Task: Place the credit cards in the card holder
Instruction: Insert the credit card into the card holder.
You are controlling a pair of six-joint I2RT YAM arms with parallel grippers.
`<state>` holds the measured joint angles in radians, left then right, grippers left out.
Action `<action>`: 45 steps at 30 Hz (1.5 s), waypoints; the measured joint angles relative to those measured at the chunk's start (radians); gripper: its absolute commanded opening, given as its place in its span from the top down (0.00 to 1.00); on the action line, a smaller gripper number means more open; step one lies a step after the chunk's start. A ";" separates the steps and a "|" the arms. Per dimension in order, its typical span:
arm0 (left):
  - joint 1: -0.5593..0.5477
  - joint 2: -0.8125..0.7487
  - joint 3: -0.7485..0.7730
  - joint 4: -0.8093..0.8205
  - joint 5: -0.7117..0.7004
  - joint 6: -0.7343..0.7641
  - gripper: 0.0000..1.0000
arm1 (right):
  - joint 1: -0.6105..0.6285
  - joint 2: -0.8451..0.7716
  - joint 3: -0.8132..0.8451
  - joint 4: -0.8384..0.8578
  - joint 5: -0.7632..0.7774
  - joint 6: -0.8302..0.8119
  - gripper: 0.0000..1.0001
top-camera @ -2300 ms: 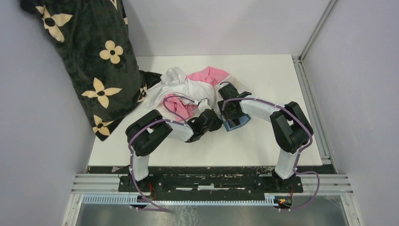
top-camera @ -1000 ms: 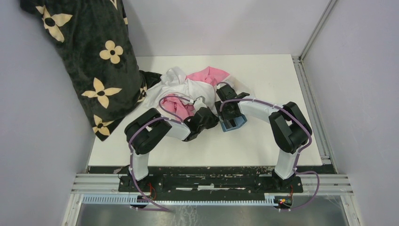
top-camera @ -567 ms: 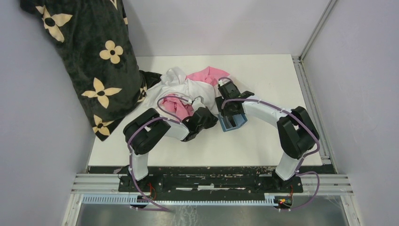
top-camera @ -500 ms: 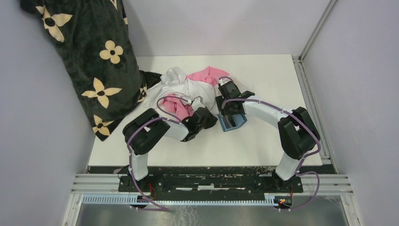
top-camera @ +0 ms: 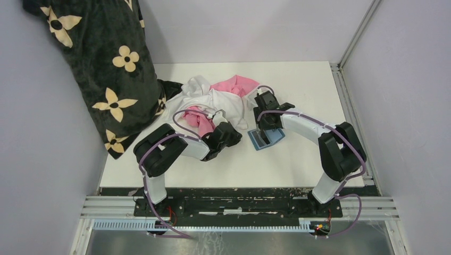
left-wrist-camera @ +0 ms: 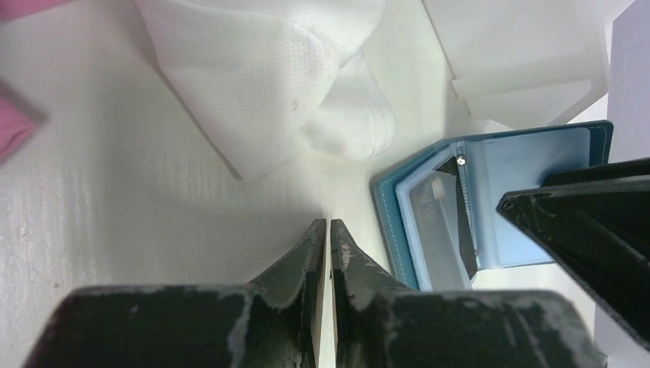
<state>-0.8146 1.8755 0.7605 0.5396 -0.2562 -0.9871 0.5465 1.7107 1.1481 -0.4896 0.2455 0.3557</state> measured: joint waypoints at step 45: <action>-0.217 -0.020 0.383 -0.362 -0.062 0.020 0.83 | -0.103 -0.082 -0.228 0.108 -0.081 0.103 0.73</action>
<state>-1.0317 1.8557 1.1431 0.1780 -0.3183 -0.9672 0.4431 1.6287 0.9203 -0.3817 0.1642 0.4583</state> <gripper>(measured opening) 0.172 0.296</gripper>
